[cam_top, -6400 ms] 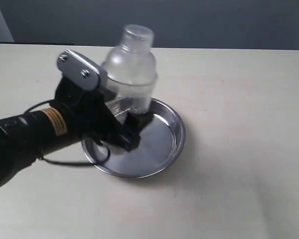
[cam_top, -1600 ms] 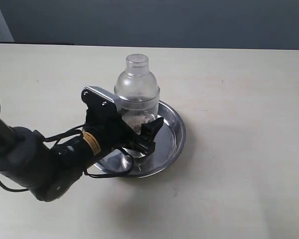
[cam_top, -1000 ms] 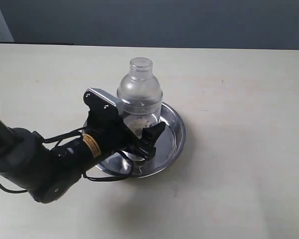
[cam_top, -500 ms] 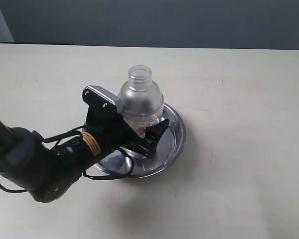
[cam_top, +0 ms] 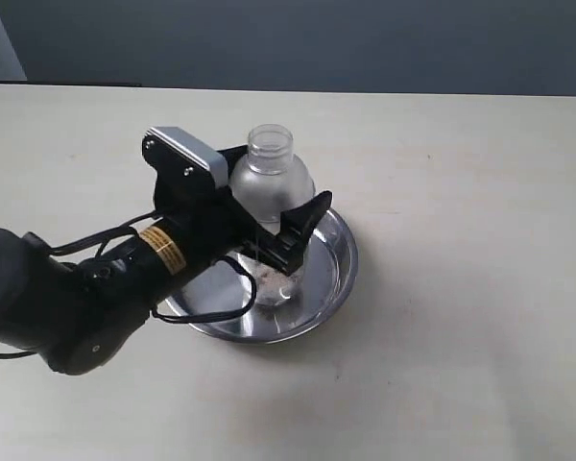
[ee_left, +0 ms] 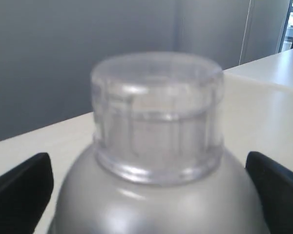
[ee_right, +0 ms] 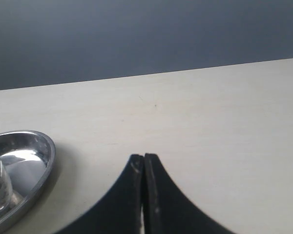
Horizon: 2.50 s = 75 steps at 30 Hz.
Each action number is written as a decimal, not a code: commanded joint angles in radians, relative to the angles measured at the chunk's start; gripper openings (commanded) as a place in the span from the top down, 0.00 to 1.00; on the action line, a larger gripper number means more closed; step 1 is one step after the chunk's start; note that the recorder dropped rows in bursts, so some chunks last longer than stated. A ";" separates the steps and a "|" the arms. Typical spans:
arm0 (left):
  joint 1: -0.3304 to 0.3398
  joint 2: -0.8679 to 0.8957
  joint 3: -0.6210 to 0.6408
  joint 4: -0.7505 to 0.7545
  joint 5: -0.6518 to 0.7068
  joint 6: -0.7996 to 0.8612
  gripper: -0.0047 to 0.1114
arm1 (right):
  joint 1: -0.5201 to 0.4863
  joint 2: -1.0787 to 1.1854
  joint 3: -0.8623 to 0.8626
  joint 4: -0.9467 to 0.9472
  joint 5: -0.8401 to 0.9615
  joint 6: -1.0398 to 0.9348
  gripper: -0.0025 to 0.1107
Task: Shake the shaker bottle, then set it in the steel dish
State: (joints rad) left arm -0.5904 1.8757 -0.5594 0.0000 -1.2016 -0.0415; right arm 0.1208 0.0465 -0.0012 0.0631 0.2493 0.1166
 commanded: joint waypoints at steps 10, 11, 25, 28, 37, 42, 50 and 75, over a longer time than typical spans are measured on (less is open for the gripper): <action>0.002 -0.189 0.001 -0.045 0.150 0.103 0.06 | -0.001 0.005 0.001 0.003 -0.011 0.000 0.99; 0.002 -0.218 0.001 -0.059 0.180 0.132 0.06 | -0.001 0.005 0.001 0.003 -0.011 0.000 0.99; 0.002 -0.826 0.001 -0.176 0.809 0.415 0.91 | -0.001 0.005 0.001 0.003 -0.014 0.000 0.99; 0.002 -0.997 0.001 -0.242 1.060 0.470 0.96 | -0.001 0.005 0.001 0.003 -0.014 0.000 0.99; 0.002 -1.164 0.001 -0.138 1.269 0.470 0.96 | -0.001 0.005 0.001 0.003 -0.012 0.000 0.99; 0.010 -1.207 0.008 -0.061 1.275 0.462 0.96 | -0.001 0.005 0.001 0.003 -0.012 0.000 0.99; 0.228 -1.393 0.167 -0.061 1.277 0.220 0.96 | -0.001 0.005 0.001 0.003 -0.012 0.000 0.99; 0.571 -1.810 0.529 -0.074 1.410 0.016 0.96 | -0.001 0.005 0.001 0.003 -0.012 0.000 0.99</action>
State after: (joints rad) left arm -0.0214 0.0725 -0.0588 -0.0634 0.2131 -0.0172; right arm 0.1208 0.0465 -0.0012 0.0631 0.2493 0.1166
